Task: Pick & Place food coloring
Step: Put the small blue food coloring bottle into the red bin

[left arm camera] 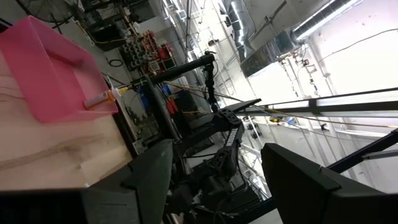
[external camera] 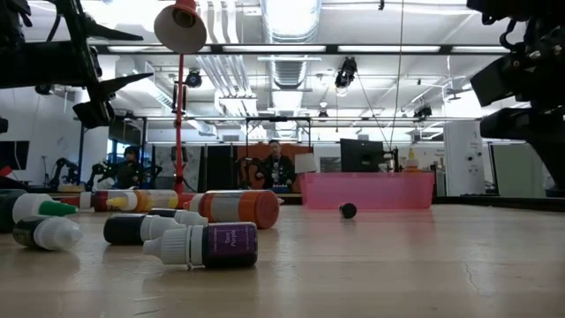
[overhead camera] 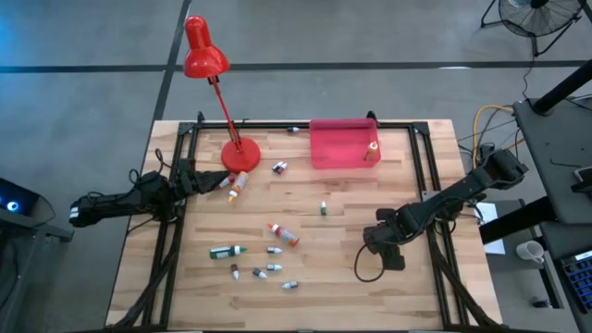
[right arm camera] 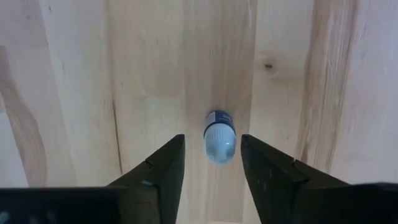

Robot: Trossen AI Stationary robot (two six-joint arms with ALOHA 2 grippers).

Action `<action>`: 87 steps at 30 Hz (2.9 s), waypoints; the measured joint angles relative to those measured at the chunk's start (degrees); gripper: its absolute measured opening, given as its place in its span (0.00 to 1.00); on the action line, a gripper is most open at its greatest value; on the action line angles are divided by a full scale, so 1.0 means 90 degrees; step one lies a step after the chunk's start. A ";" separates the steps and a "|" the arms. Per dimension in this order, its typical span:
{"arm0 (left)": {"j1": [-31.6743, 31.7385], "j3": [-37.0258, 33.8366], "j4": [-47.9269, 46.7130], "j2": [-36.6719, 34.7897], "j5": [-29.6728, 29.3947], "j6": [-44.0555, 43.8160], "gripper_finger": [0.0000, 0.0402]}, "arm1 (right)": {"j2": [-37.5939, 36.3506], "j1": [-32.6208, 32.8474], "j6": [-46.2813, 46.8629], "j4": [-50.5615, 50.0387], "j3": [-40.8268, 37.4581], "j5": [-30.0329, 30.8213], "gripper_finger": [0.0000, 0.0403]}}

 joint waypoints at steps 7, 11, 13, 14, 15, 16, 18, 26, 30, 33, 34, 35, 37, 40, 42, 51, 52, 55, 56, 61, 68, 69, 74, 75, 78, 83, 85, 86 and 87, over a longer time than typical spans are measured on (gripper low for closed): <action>0.0000 0.0002 0.0000 0.0002 0.0000 0.0000 0.55 | 0.0005 -0.0002 0.0002 0.0045 -0.0085 0.0000 0.33; 0.0000 0.0000 0.0002 0.0001 0.0000 0.0000 0.55 | 0.0005 -0.0002 0.0111 0.0053 -0.0085 0.0000 0.33; 0.0000 0.0000 0.0001 0.0000 0.0000 -0.0001 0.55 | 0.0005 -0.0002 0.0161 0.0063 -0.0085 0.0000 0.33; 0.0000 0.0000 0.0002 0.0002 0.0000 0.0000 0.55 | 0.0005 -0.0002 0.0168 0.0069 -0.0085 0.0000 0.33; -0.0002 0.0000 0.0002 0.0002 0.0000 0.0000 0.55 | 0.0005 -0.0002 0.0170 0.0069 -0.0085 0.0000 0.33; -0.0002 0.0002 0.0002 0.0002 0.0000 0.0000 0.55 | 0.0005 -0.0002 0.0170 0.0071 -0.0085 0.0000 0.32; 0.0000 0.0000 0.0002 0.0002 0.0000 0.0000 0.55 | 0.0005 -0.0006 0.0170 0.0072 -0.0082 0.0000 0.32; 0.0000 0.0000 0.0002 0.0002 0.0000 0.0000 0.55 | 0.0005 -0.0015 0.0170 0.0089 -0.0037 0.0098 0.25; -0.0001 0.0000 0.0001 0.0001 0.0000 -0.0001 0.55 | 0.0005 -0.0015 0.0170 0.0089 -0.0037 0.0143 0.21; -0.0002 0.0002 0.0002 0.0002 0.0000 0.0000 0.55 | 0.0002 -0.0015 0.0170 0.0086 -0.0037 0.0151 0.18; -0.0002 0.0002 0.0000 0.0002 0.0000 -0.0002 0.55 | 0.0002 -0.0015 0.0170 0.0084 -0.0037 0.0153 0.17; 0.0000 0.0002 0.0000 0.0002 0.0000 -0.0001 0.55 | 0.0002 -0.0017 0.0170 0.0082 -0.0037 0.0155 0.16; 0.0000 0.0000 0.0000 0.0000 0.0000 -0.0002 0.55 | -0.0002 -0.0017 0.0168 0.0080 -0.0037 0.0160 0.15; 0.0000 0.0001 0.0001 0.0002 0.0000 0.0000 0.55 | -0.0002 -0.0017 0.0170 0.0073 -0.0035 0.0160 0.15; -0.0001 0.0000 0.0000 0.0000 0.0000 -0.0001 0.55 | 0.0000 -0.0027 0.0168 0.0038 0.0013 0.0181 0.15; 0.0000 0.0002 0.0000 0.0001 0.0000 0.0000 0.55 | 0.0005 -0.0808 0.0513 -0.0858 0.1234 0.1659 0.15; -0.0001 0.0000 0.0000 0.0000 0.0000 0.0000 0.55 | 0.0005 -0.1020 0.0611 -0.0990 0.1426 0.1845 0.15; -0.0002 0.0000 0.0000 0.0002 0.0000 0.0000 0.55 | 0.0005 -0.1744 0.1035 -0.1177 0.1985 0.2349 0.15; -0.0002 0.0002 0.0000 0.0002 0.0000 0.0000 0.55 | 0.0005 -0.2032 0.1156 -0.1238 0.2175 0.2457 0.14; -0.0001 0.0001 0.0001 0.0002 0.0000 0.0000 0.55 | 0.0039 -0.3632 0.1290 -0.1325 0.3149 0.2509 0.14; 0.0000 0.0002 0.0002 0.0000 0.0000 0.0000 0.55 | 0.0721 -0.5762 0.0528 -0.1641 0.4154 0.2249 0.14; -0.0001 0.0001 0.0000 0.0000 0.0000 0.0000 0.55 | 0.0895 -0.6003 0.0377 -0.1666 0.4274 0.2109 0.14; -0.0001 0.0000 0.0001 0.0000 0.0000 0.0000 0.55 | 0.1887 -0.6852 -0.0649 -0.2102 0.4869 0.1781 0.14; 0.0000 0.0002 0.0001 0.0000 0.0000 -0.0001 0.55 | 0.2066 -0.6971 -0.0937 -0.2186 0.4981 0.1781 0.14; -0.0001 0.0000 0.0002 0.0000 0.0000 0.0000 0.55 | 0.2535 -0.7289 -0.1810 -0.2318 0.5270 0.1765 0.14; 0.0000 0.0002 0.0000 0.0002 0.0000 0.0000 0.55 | 0.3105 -0.7736 -0.2848 -0.2306 0.5525 0.1600 0.14; -0.0002 0.0000 0.0000 0.0002 0.0000 0.0000 0.55 | 0.3282 -0.7886 -0.3103 -0.2299 0.5537 0.1412 0.14; 0.0000 0.0002 0.0000 0.0001 0.0000 0.0000 0.55 | 0.3372 -0.7954 -0.3223 -0.2299 0.5537 0.1339 0.14; -0.0001 0.0001 0.0002 0.0000 0.0000 0.0000 0.55 | 0.3463 -0.8016 -0.3348 -0.2294 0.5537 0.1293 0.14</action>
